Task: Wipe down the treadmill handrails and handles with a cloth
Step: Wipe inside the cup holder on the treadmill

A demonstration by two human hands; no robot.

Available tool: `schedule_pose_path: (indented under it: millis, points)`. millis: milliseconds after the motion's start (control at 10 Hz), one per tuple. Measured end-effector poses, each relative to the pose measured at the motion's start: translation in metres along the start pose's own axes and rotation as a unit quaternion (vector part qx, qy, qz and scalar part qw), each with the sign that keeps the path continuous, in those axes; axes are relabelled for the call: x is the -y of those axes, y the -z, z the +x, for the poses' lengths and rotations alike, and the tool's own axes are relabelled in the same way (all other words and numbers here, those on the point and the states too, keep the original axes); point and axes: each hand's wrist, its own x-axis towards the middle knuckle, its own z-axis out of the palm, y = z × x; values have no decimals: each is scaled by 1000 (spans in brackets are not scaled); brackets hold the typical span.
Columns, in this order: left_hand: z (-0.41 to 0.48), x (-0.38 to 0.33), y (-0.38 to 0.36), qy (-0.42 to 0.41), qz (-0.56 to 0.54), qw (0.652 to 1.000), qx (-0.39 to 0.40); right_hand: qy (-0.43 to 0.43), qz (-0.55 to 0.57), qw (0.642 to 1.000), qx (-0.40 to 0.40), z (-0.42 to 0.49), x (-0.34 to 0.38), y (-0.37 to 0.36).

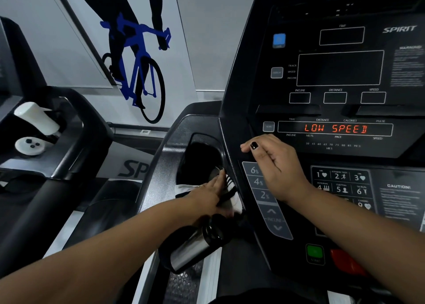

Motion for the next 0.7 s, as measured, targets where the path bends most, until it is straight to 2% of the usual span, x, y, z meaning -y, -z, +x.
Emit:
schedule_pose_path:
  millis: [100,200,300,400,500,700]
  points:
    - [-3,9,-1,-4,61,998,-3,-3,2,1000,0,0,1,-1]
    - [-6,18,2,20,-18,999,-39,-4,4,1000,-1,0,1,-1]
    - [-3,8,6,38,-80,995,-36,-4,-1,1000,-3,1,2,-1]
    - [-6,-9,6,50,-69,996,-35,-5,1,1000,-6,1,2,-1]
    - [-12,1,15,51,-157,986,10,-6,0,1000,-5,0,1,-1]
    - [-17,20,22,-4,-138,990,-26,-4,2,1000,-5,0,1,0]
